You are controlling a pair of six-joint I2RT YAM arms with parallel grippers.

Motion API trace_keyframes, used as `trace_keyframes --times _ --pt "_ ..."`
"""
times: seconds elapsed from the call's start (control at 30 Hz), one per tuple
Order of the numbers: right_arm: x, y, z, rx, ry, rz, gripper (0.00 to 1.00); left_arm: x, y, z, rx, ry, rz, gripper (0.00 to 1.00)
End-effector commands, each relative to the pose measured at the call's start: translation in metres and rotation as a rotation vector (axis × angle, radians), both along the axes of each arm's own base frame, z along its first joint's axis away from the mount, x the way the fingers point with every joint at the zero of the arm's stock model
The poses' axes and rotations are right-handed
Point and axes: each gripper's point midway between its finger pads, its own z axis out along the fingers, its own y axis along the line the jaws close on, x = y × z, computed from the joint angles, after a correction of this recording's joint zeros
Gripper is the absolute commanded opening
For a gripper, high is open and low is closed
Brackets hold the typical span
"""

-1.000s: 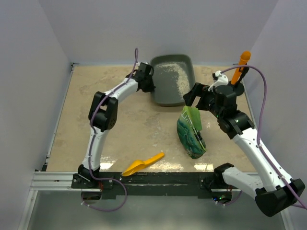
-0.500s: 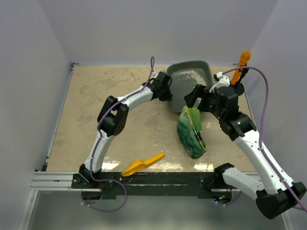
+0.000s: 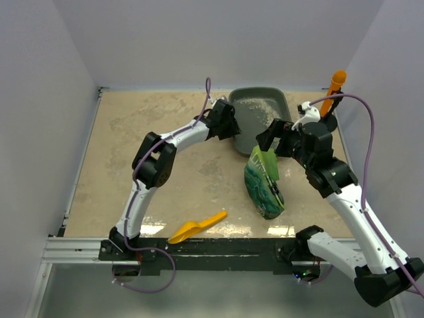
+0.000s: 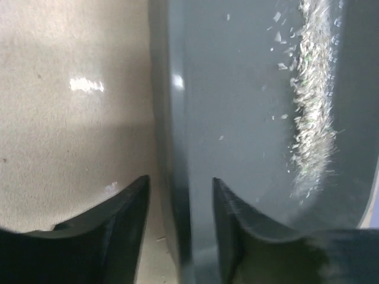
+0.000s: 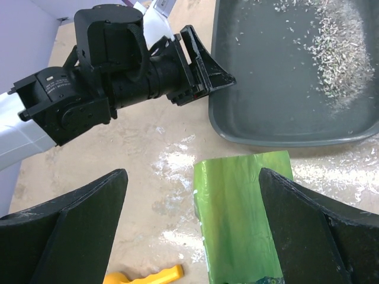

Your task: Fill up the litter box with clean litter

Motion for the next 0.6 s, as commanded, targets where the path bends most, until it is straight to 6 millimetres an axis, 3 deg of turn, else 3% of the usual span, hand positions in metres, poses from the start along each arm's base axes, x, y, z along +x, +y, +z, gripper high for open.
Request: trace_keyframes --times 0.0,0.17,0.27,0.3,0.37,0.4,0.47,0.5,0.57 --pt "-0.003 0.003 0.004 0.014 0.004 0.015 0.98 -0.005 -0.017 0.052 -0.102 -0.108 -0.079 0.59" --pt "-0.004 0.008 0.006 0.008 0.006 0.049 0.99 -0.012 -0.014 0.060 -0.095 -0.125 -0.102 0.65" --pt "-0.005 0.007 0.011 -0.031 -0.009 0.076 0.99 -0.013 -0.005 0.082 -0.059 -0.176 -0.112 0.66" --pt "-0.005 0.006 0.015 -0.055 -0.020 0.088 0.99 -0.015 -0.001 0.100 -0.046 -0.215 -0.126 0.66" --pt "-0.007 0.009 0.016 -0.079 -0.018 0.123 0.98 -0.015 0.012 0.117 -0.003 -0.250 -0.116 0.67" --pt "-0.007 0.009 0.017 -0.109 -0.014 0.146 0.99 -0.018 0.018 0.138 0.018 -0.298 -0.130 0.67" --pt "-0.010 0.014 0.018 -0.125 -0.010 0.190 0.99 -0.024 0.032 0.151 0.069 -0.321 -0.129 0.67" --pt "-0.009 0.014 0.018 -0.147 -0.014 0.206 0.99 -0.030 0.040 0.168 0.091 -0.358 -0.145 0.67" --pt "-0.008 0.015 0.017 -0.168 -0.006 0.225 0.99 -0.040 0.052 0.174 0.133 -0.361 -0.162 0.68"
